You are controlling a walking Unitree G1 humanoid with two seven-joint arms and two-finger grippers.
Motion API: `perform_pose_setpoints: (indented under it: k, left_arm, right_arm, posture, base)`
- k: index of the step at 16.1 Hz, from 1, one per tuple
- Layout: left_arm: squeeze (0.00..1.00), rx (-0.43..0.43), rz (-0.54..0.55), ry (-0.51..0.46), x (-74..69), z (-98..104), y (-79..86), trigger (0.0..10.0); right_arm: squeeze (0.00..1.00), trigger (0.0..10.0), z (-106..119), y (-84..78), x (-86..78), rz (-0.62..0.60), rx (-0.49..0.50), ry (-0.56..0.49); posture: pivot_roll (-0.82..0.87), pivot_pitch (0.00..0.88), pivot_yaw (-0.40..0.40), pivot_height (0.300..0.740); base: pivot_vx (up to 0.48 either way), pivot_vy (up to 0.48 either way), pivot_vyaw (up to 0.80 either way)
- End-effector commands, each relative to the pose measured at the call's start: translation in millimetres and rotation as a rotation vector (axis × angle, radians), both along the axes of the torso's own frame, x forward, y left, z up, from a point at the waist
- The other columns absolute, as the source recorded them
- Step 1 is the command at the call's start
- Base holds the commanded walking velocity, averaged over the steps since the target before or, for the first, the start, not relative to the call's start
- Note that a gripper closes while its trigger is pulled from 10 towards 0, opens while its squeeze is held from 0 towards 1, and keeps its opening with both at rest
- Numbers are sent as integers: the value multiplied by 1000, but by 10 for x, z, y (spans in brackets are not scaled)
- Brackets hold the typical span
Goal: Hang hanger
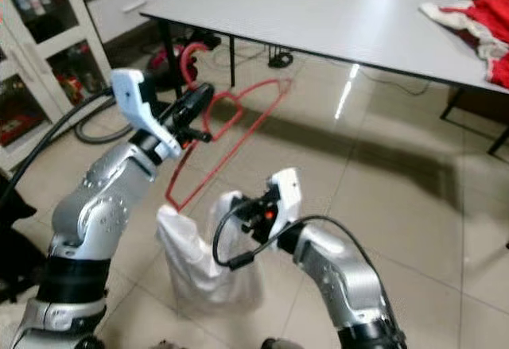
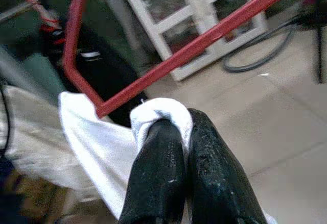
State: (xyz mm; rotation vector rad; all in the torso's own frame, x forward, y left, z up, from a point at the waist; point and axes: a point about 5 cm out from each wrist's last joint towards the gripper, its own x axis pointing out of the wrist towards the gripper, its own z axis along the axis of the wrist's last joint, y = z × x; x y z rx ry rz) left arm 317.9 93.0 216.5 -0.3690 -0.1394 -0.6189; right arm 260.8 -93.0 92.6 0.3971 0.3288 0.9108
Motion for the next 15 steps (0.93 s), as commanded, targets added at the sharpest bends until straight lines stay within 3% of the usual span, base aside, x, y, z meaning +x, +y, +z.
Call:
perform_pose_setpoints:
  k: [1,5,8,9,10,15]
  left_arm:
    - [0,-33,-76,-35,-13,163,-81,10000]
    - [0,-75,-199,-72,-77,346,-144,10000]
    - [0,-66,-248,-87,-101,387,-161,10000]
    - [0,-62,-267,-91,-115,393,-166,10000]
    - [0,-60,-273,-94,-115,398,-172,10000]
    - [0,-40,-280,-107,-108,409,-133,10000]
  right_arm:
    - [0,0,-30,52,18,39,23,10]
    - [0,0,-47,145,13,113,49,7]
    - [0,0,39,184,19,155,21,-84]
    - [824,0,101,196,23,171,21,-117]
    - [1000,0,132,196,29,178,15,-134]
    - [1000,0,54,201,-53,276,-86,-180]
  posture:
    - [-96,33,56,740]
    - [-90,31,63,740]
    - [-101,35,68,740]
    - [-106,34,68,740]
    - [-109,34,68,740]
    - [-95,31,66,740]
  base:
    - [0,0,0]
    - [0,0,0]
    - [0,0,0]
    - [0,0,0]
    - [0,0,0]
    - [0,0,0]
